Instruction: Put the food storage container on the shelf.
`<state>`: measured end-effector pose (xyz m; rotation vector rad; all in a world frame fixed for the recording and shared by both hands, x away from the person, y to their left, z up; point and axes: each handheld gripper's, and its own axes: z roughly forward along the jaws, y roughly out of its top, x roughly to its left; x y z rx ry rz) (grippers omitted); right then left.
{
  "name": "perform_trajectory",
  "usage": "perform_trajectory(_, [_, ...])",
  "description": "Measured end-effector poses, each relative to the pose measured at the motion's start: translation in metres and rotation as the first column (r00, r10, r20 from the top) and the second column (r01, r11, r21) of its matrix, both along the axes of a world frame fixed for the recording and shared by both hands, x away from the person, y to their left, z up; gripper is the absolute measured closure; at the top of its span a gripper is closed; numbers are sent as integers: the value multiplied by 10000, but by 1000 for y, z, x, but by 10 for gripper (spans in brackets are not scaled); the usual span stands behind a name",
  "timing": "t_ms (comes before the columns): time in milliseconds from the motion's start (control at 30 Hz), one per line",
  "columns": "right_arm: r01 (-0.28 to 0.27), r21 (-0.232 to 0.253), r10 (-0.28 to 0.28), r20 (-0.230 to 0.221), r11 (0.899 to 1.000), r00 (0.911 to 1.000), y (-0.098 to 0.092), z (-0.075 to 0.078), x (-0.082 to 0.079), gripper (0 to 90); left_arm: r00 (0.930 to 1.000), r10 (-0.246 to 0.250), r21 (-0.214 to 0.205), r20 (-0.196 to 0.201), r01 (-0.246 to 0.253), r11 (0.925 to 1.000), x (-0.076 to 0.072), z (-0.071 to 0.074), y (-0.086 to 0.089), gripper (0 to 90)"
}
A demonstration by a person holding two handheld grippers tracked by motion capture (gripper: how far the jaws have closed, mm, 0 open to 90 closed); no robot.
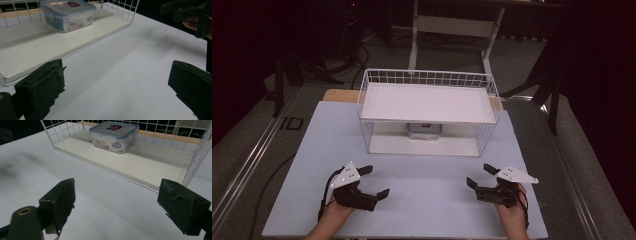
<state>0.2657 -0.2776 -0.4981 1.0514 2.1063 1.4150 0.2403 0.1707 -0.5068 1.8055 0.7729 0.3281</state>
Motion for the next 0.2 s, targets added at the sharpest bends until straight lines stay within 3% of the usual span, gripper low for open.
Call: perform_trajectory(200, [-90, 15, 90, 14, 10000, 10000, 0, -1, 1, 149, 10000, 57, -88, 40, -57, 9999, -1, 2, 3, 15])
